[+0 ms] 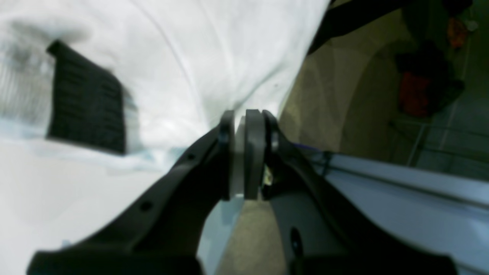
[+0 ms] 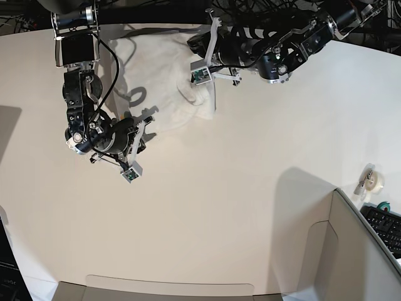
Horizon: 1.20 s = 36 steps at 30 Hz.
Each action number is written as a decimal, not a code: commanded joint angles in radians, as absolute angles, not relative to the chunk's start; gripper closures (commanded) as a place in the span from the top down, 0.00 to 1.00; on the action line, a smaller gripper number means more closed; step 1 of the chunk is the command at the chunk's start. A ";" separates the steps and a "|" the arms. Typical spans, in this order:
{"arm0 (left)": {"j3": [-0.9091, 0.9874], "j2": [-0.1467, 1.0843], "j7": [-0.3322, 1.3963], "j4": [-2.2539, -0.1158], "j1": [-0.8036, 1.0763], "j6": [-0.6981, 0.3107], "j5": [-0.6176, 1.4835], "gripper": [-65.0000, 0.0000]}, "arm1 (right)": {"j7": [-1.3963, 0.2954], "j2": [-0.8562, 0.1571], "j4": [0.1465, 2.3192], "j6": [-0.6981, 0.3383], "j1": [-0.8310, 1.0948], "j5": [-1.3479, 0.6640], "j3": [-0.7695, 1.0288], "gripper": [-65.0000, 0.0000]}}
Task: Layout the t-shirt on the table in an organized manner, then fold the t-shirt properly
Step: 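Grasp the bundle with both grippers and fold it over once more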
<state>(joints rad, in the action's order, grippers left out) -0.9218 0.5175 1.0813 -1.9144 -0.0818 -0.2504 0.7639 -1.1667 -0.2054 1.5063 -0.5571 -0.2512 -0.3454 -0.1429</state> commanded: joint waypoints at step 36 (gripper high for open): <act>-0.914 0.357 1.113 -1.567 -0.400 -0.171 0.556 0.06 | -1.153 -0.282 1.954 -0.561 0.280 -0.357 0.119 0.00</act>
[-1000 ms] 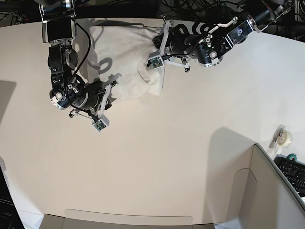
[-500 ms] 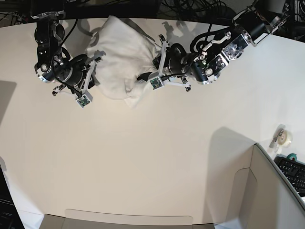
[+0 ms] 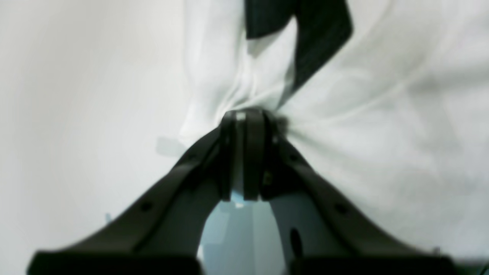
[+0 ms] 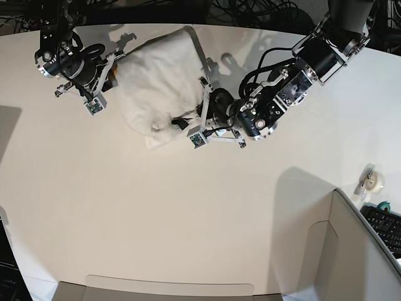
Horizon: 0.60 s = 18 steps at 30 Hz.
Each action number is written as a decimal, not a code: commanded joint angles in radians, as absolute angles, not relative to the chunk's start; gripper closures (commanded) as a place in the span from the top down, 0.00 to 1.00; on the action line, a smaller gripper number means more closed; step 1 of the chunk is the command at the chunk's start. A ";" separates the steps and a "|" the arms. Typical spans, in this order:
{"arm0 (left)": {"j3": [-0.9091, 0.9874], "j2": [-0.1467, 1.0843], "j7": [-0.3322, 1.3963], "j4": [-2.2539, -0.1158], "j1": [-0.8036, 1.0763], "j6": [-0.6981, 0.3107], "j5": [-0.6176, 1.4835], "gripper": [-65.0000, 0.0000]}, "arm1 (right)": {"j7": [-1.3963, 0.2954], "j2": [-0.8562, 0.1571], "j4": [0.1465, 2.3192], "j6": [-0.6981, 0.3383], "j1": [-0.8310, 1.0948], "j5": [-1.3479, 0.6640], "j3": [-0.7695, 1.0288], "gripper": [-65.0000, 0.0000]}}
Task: Layout the t-shirt on the table in an organized manner, then fold the t-shirt properly
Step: 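Grasp the bundle with both grippers and fold it over once more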
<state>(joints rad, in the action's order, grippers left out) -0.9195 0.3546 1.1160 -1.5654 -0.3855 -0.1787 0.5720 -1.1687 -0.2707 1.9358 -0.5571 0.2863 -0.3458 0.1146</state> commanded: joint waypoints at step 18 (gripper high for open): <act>-0.854 0.323 0.928 -1.503 -0.501 -0.004 0.556 0.07 | -1.153 -0.232 1.954 -0.556 0.308 -0.357 0.119 0.00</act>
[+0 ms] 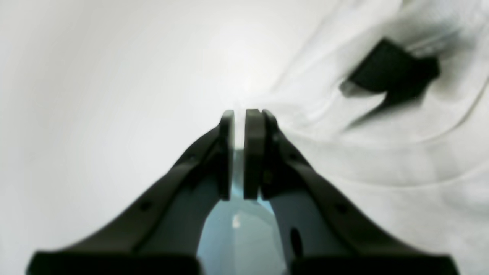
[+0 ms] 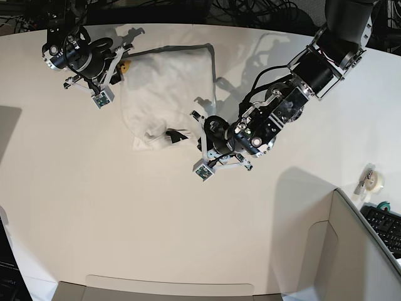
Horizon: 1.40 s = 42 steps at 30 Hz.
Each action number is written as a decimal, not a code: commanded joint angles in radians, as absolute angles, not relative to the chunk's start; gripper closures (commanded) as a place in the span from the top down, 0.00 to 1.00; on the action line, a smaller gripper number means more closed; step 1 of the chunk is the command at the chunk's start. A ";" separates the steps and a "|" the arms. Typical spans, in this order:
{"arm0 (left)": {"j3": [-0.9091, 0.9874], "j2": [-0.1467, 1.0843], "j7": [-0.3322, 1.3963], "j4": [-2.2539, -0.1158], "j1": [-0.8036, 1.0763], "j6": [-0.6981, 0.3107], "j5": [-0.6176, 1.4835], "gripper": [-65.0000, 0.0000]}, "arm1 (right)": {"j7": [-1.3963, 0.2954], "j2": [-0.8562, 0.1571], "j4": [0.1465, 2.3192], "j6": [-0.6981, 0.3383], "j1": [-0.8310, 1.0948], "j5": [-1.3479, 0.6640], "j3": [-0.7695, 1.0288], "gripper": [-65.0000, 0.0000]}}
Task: Layout the t-shirt on the table in an organized manner, then fold the t-shirt properly
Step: 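Grasp the bundle with both grippers and fold it over once more, then slide the folded bundle with the right gripper to the table edge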
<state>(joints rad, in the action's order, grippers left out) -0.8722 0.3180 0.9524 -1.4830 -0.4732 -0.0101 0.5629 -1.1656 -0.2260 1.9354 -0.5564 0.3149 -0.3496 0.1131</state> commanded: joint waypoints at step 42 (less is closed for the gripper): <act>0.028 0.311 0.921 -1.982 0.239 -0.008 0.558 0.06 | -1.280 0.096 2.048 -0.435 0.045 -0.351 -0.012 0.00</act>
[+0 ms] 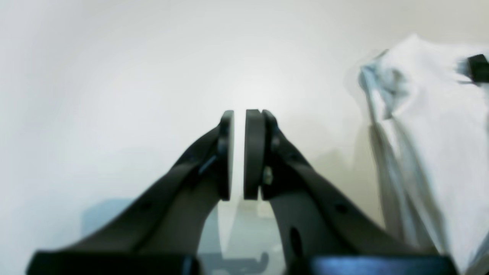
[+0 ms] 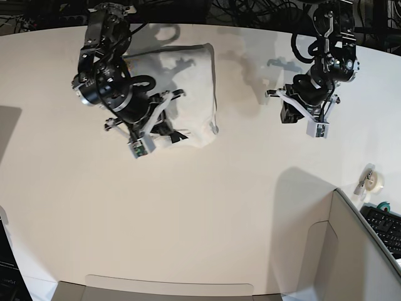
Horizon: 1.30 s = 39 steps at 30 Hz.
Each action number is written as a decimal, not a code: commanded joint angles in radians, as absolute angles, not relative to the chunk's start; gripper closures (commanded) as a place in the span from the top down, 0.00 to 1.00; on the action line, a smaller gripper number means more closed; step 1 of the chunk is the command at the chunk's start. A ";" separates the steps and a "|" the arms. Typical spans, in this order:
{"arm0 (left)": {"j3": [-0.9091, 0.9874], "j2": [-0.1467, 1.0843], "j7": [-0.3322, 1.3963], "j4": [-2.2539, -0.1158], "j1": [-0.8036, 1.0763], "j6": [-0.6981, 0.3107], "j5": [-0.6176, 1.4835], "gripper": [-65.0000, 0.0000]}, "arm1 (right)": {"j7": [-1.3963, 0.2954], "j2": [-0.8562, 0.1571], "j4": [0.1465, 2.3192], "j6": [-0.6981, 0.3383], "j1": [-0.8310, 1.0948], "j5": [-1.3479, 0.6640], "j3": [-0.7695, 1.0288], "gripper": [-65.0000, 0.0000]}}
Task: Layout the t-shirt on the table in an organized manner, then fold the t-shirt properly
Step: 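Slide the folded bundle with the right gripper to the table edge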
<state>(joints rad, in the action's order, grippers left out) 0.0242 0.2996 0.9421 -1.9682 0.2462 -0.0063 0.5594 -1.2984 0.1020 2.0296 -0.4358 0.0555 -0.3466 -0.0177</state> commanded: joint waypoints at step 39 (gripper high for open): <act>0.028 0.306 0.918 -1.945 0.282 -0.008 0.558 0.06 | -0.987 -0.269 1.732 -0.211 0.193 -0.349 -0.053 0.00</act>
<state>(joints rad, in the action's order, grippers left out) 0.0261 0.2966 0.9379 -1.9289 0.2882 -0.0067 0.5526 -0.9249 -0.2531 1.7393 -0.2405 0.1837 -0.4244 -0.0608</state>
